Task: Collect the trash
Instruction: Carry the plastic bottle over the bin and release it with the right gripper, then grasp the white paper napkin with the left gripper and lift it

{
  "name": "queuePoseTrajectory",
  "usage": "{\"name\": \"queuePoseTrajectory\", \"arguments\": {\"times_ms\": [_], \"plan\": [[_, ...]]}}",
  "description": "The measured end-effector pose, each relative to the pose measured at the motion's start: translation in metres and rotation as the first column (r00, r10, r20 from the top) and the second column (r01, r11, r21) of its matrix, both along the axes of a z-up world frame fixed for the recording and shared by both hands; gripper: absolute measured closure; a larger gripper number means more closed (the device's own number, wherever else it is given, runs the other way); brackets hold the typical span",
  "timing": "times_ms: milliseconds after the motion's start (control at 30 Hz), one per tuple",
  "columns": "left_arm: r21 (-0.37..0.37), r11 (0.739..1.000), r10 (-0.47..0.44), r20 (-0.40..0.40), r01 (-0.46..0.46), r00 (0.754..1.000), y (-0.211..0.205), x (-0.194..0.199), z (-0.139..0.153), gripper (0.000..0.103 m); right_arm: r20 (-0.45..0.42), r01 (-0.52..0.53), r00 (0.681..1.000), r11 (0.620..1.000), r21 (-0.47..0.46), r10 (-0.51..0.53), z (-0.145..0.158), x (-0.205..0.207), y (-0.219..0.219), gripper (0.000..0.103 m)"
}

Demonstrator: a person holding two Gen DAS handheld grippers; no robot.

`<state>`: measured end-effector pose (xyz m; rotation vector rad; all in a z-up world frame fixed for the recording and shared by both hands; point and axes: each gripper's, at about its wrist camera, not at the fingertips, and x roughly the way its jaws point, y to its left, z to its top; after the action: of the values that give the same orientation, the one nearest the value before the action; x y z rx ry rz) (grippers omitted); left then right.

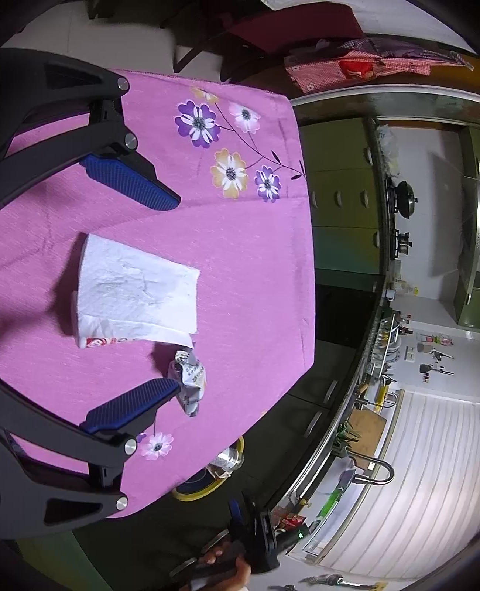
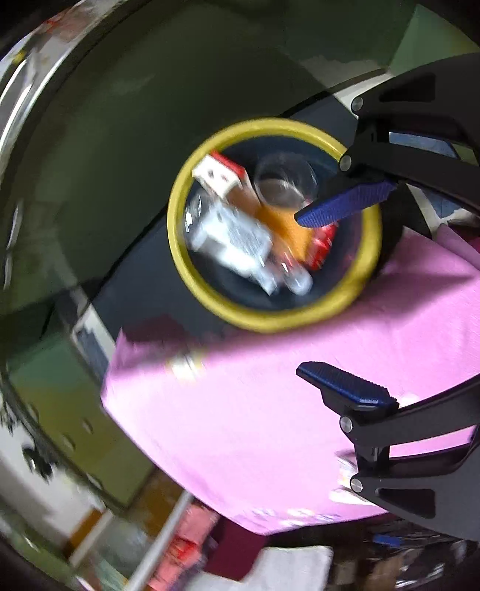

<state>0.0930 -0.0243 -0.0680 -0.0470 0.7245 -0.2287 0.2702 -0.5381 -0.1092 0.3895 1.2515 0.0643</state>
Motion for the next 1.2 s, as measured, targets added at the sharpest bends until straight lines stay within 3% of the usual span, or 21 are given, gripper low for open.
{"name": "queuePoseTrajectory", "arguments": {"times_ms": [167, 333, 600, 700, 833, 967, 1100, 1200], "plan": [[0.018, 0.998, -0.065, -0.033, 0.066, 0.997, -0.009, -0.004, -0.004, 0.015, 0.073, -0.144, 0.987, 0.989, 0.035, 0.141, 0.018, -0.038, 0.062, 0.028], [-0.008, 0.994, -0.110, -0.095, 0.110, 0.989, -0.010, 0.012, -0.011, 0.028, 0.079, -0.239, 0.969, 0.969, 0.056, 0.234, 0.013, -0.051, 0.101, 0.027], [0.016, 0.975, -0.211, -0.238, 0.221, 0.948, -0.023, 0.039, -0.035, 0.031, 0.071, -0.257, 0.966, 0.961, 0.100, 0.250, 0.005, -0.064, 0.104, 0.027], [-0.019, 0.972, -0.229, -0.291, 0.234, 0.929, -0.021, 0.048, -0.044, 0.049, 0.065, -0.252, 0.967, 0.962, 0.105, 0.246, 0.000, -0.062, 0.099, 0.027], [-0.049, 0.973, -0.230, -0.335, 0.227, 0.914, -0.018, 0.055, -0.055, 0.064, 0.054, -0.255, 0.967, 0.960, 0.120, 0.250, -0.007, -0.061, 0.098, 0.027], [-0.057, 0.973, -0.229, -0.331, 0.223, 0.915, -0.015, 0.054, -0.055, 0.068, 0.053, -0.259, 0.966, 0.957, 0.130, 0.254, -0.012, -0.061, 0.100, 0.027], [-0.081, 0.974, -0.228, -0.313, 0.213, 0.922, -0.009, 0.053, -0.047, 0.095, 0.056, -0.272, 0.962, 0.953, 0.136, 0.267, -0.013, -0.064, 0.106, 0.027], [-0.078, 0.974, -0.228, -0.306, 0.214, 0.924, -0.007, 0.052, -0.043, 0.100, 0.059, -0.284, 0.959, 0.948, 0.145, 0.279, -0.014, -0.068, 0.112, 0.027]]}}
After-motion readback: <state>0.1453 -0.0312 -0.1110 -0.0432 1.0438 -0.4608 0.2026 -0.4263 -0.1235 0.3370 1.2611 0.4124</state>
